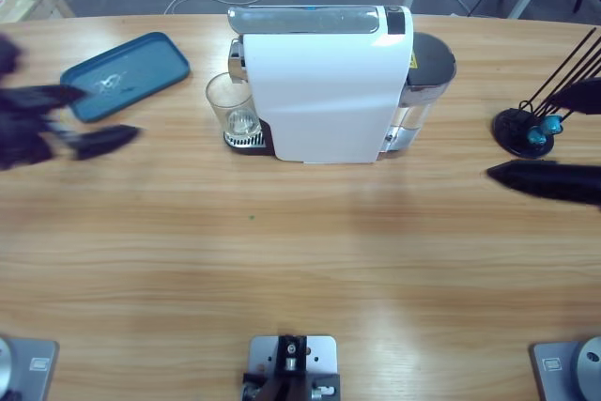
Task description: Pour coffee
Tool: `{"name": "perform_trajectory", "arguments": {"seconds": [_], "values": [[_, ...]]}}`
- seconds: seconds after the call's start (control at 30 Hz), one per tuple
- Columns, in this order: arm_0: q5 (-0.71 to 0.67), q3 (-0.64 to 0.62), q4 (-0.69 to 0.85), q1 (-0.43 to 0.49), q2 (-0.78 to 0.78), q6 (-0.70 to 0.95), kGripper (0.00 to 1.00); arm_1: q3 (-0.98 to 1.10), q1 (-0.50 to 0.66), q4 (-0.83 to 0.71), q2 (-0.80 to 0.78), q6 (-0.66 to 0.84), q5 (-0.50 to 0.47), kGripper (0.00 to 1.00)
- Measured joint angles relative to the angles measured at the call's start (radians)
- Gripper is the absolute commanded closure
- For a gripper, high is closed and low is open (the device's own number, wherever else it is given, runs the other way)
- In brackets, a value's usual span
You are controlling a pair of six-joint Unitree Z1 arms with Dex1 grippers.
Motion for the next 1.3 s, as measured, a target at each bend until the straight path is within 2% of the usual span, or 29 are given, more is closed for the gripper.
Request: {"name": "perform_trajectory", "arguments": {"seconds": [0.1, 0.13, 0.17, 0.2, 0.3, 0.5, 0.67, 0.8, 1.0, 1.13, 1.3], "values": [[0.054, -0.086, 0.279, -0.003, -0.224, 0.002, 0.091, -0.003, -0.118, 0.022, -0.025, 0.0, -0.004, 0.725], [0.062, -0.096, 0.34, -0.003, -0.283, 0.003, 0.096, -0.003, -0.169, 0.028, -0.028, 0.001, 0.004, 0.918], [0.067, -0.098, 0.386, -0.004, -0.335, 0.003, 0.095, -0.003, -0.226, 0.032, -0.029, 0.004, 0.019, 0.985], [0.069, -0.1, 0.415, -0.004, -0.368, 0.003, 0.092, -0.003, -0.267, 0.036, -0.03, 0.005, 0.035, 1.0], [0.075, -0.12, 0.466, -0.004, -0.398, 0.003, 0.088, -0.017, -0.325, 0.064, -0.03, 0.006, 0.05, 1.0], [0.076, -0.121, 0.492, -0.004, -0.407, 0.002, 0.147, -0.169, -0.335, 0.14, 0.04, -0.03, 0.063, 1.0], [0.076, -0.121, 0.508, -0.004, -0.43, 0.002, 0.147, -0.457, -0.33, 0.264, 0.222, -0.112, 0.074, 1.0], [0.076, -0.117, 0.502, -0.004, -0.437, 0.002, 0.147, -0.66, -0.329, 0.347, 0.384, -0.142, 0.132, 1.0], [0.052, -0.083, 0.423, -0.004, -0.441, 0.002, 0.147, -0.825, -0.315, 0.367, 0.573, -0.178, 0.181, 1.0], [0.04, -0.055, 0.384, -0.004, -0.469, 0.003, 0.15, -1.055, -0.31, 0.517, 0.697, -0.209, 0.184, 1.0], [0.039, -0.006, 0.263, -0.004, -0.467, 0.003, 0.147, -1.261, -0.307, 0.658, 0.835, -0.219, 0.184, 1.0]]}}
